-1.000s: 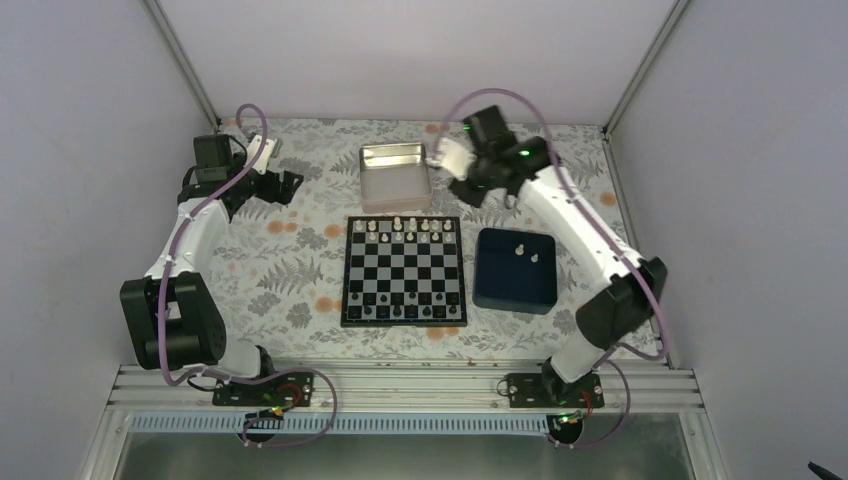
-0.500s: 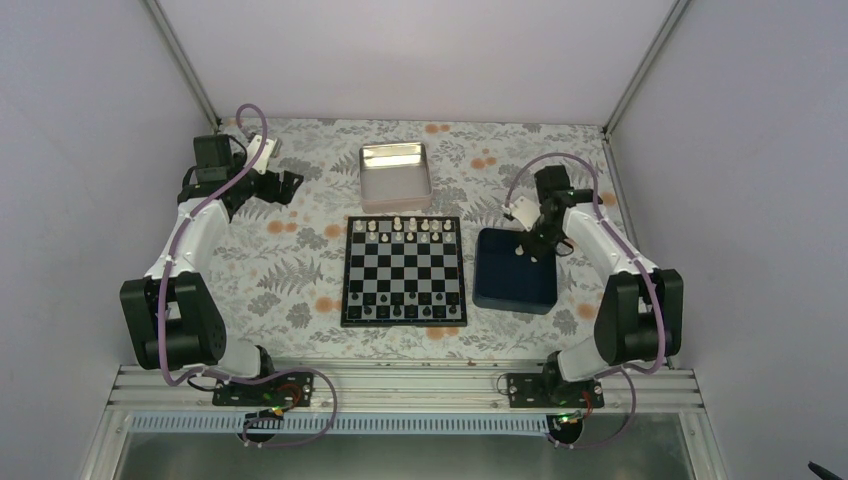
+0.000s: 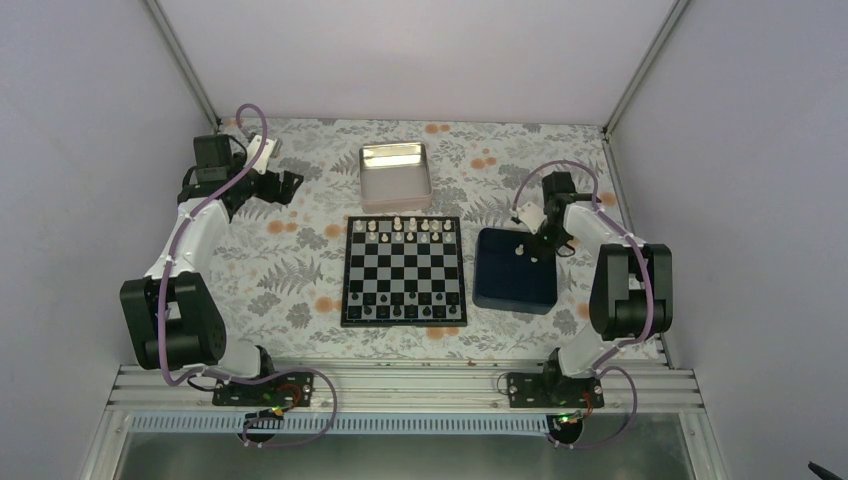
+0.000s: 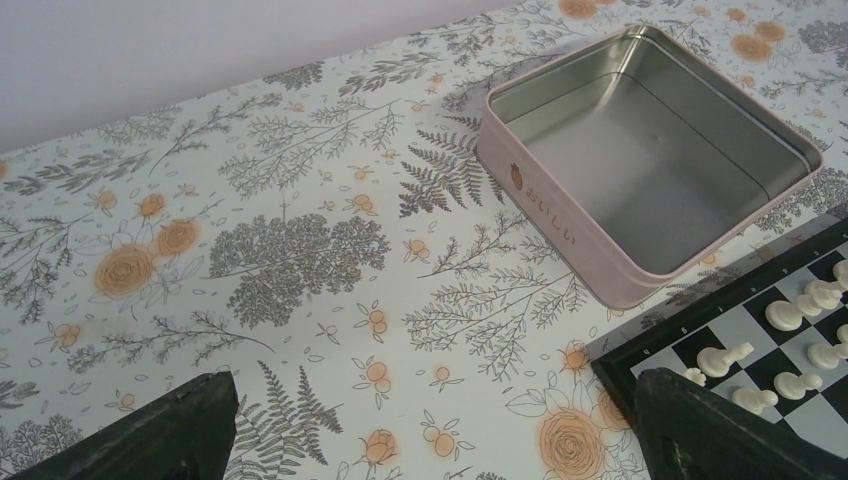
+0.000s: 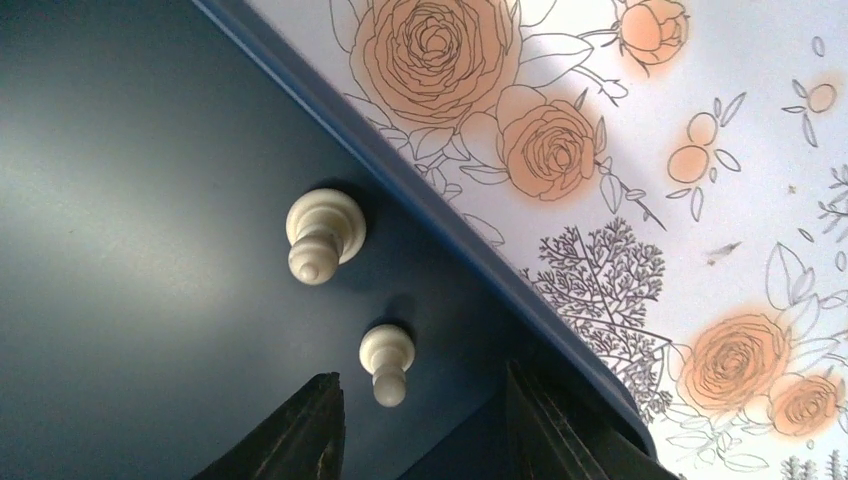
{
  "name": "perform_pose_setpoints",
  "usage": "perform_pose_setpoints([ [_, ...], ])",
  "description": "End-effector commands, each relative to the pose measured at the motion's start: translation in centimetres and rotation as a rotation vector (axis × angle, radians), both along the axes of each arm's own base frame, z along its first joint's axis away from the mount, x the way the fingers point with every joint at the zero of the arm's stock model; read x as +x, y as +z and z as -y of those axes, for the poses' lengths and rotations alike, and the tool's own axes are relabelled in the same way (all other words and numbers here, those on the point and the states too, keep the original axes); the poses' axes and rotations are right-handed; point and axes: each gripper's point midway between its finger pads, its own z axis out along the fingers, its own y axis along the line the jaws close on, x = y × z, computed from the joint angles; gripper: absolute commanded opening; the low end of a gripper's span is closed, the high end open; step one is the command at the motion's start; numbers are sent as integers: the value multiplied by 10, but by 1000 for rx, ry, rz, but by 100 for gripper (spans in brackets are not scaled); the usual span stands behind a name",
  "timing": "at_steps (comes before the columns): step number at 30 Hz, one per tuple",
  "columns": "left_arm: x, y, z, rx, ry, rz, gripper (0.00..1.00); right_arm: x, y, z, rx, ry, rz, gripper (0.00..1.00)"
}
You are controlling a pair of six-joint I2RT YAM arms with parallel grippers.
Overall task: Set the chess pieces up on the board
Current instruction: Pick up the chess piece from the storage box.
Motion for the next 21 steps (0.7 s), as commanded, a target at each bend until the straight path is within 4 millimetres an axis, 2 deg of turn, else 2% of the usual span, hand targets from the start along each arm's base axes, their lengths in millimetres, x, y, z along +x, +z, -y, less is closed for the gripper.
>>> perform_pose_setpoints([
  [1,0,5,-1,-12,-7,13,98,2,-9,3,0,7,-8,43],
  [4,1,4,-1,-12,-9,10,98,-2,-21,2,2,8,-49,43],
  [10,1,3,0,-13,-9,8,98,-9,-31,2,6,2,-89,41],
  [14,1,3,0,-13,-10,6,98,-12,-32,5,-10,-1,-101,38],
  [21,1,2,0,-14,-12,5,98,-17,-22,10,-40,0,-98,34],
])
